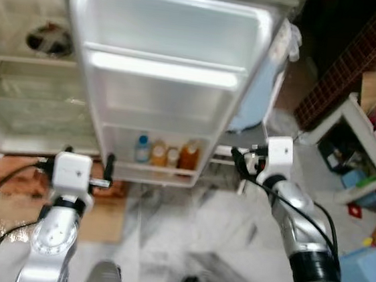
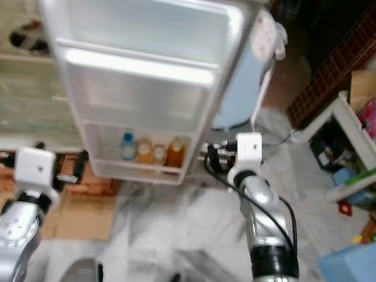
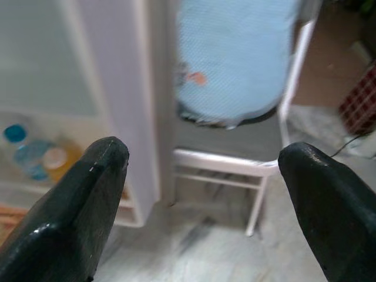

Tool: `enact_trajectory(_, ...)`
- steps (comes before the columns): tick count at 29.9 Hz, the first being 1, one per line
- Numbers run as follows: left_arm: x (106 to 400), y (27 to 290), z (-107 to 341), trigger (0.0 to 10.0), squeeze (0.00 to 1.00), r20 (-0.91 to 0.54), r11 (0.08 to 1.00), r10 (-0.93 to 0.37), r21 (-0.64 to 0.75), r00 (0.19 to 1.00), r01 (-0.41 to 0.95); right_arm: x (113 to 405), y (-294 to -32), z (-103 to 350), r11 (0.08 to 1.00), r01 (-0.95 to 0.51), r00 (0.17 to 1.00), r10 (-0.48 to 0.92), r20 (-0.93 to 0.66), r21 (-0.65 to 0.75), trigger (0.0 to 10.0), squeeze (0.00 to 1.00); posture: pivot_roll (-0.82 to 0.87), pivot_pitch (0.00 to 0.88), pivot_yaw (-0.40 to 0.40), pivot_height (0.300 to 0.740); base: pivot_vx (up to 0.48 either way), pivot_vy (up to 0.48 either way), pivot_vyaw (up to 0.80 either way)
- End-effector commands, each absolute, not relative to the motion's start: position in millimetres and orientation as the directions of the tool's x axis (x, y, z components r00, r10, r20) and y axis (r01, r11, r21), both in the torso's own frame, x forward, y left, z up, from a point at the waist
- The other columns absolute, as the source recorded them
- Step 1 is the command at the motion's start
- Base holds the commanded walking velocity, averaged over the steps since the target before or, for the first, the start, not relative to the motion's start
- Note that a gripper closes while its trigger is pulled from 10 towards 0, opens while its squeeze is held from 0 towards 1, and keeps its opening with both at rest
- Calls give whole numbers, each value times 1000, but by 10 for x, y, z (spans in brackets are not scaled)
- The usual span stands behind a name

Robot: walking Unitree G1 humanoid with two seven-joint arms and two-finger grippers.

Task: Restocking fridge

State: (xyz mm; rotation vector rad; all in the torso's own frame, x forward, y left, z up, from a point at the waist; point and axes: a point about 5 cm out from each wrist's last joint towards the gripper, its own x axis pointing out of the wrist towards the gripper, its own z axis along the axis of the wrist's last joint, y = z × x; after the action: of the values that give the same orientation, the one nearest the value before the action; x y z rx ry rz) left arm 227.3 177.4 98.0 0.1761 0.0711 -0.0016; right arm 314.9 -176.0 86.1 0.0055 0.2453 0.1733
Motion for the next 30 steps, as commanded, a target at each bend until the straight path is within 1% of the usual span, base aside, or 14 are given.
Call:
enact_trajectory(1,2272,1878,979,10000,0,-73,979,42,201,996,-27,3218,-1686,944,983,-179,963,183,-200,41,10000,0,100,140,-89,740,0,0,794)
enact_trajectory(8,2299,1905,976,10000,0,-74,975,60,216,995,-43,3236,-1627,1004,979,-199,968,203,-146,35,10000,0,100,141,-88,740,0,0,788)
enact_trajectory(13,2291,1906,975,10000,0,-73,975,59,219,996,-41,3249,-1666,1030,986,-165,978,168,-122,35,10000,0,98,146,-90,740,0,0,0)
enact_trajectory(16,2289,1910,973,10000,0,-73,975,58,220,996,-41,3278,-1700,1076,991,-133,986,135,-96,33,10000,0,98,147,-90,740,349,0,0)
enact_trajectory(19,2291,1927,968,10000,0,-73,973,68,224,995,-50,3291,-1698,1100,991,-132,987,134,-84,29,10000,0,98,147,-90,740,373,0,0)
enact_trajectory(21,2300,1937,968,10000,0,-72,972,78,227,994,-60,3297,-1697,1097,990,-139,986,141,-88,23,10000,0,97,146,-93,740,382,-274,0)
enact_trajectory(26,2306,1938,965,10000,0,-74,972,83,227,994,-64,3300,-1666,1036,976,-214,967,218,-129,48,10000,0,97,145,-93,740,337,-338,0)
enact_trajectory(30,2308,1938,958,10000,0,-75,972,85,226,994,-66,3241,-1556,955,921,-379,903,388,-184,87,10000,0,99,141,-96,740,323,-352,0)
